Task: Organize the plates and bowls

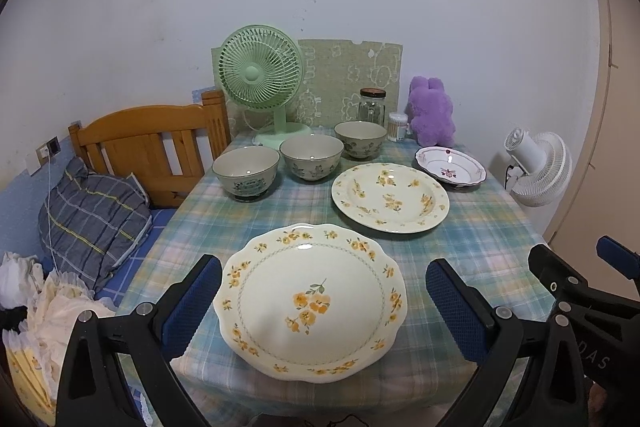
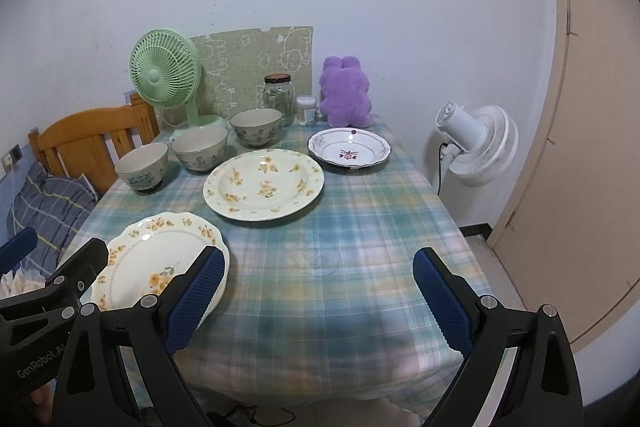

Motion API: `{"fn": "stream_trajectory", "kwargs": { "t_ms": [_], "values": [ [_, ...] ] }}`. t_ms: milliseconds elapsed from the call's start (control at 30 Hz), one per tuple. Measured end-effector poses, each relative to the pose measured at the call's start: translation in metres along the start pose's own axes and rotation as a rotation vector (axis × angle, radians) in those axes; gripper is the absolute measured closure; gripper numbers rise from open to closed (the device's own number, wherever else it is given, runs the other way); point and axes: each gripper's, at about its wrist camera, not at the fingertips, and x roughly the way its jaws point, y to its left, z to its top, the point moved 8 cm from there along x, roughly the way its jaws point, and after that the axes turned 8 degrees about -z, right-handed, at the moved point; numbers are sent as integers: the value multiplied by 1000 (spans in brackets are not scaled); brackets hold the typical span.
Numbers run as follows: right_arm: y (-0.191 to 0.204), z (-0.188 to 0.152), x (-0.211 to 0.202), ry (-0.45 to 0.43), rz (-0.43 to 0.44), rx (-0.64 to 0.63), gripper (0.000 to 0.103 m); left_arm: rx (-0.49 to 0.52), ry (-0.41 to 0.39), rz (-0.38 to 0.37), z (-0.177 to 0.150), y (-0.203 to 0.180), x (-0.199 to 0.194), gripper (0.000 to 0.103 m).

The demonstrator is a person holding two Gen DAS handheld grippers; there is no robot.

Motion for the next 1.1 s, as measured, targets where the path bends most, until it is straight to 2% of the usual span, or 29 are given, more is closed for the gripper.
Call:
{"fn": "stream_trajectory", "kwargs": {
  "t_ms": [1100],
  "values": [
    [-7,-3,-6,3,-22,10,6,20,8,-3,-8,-13,-6,0]
  ]
}}
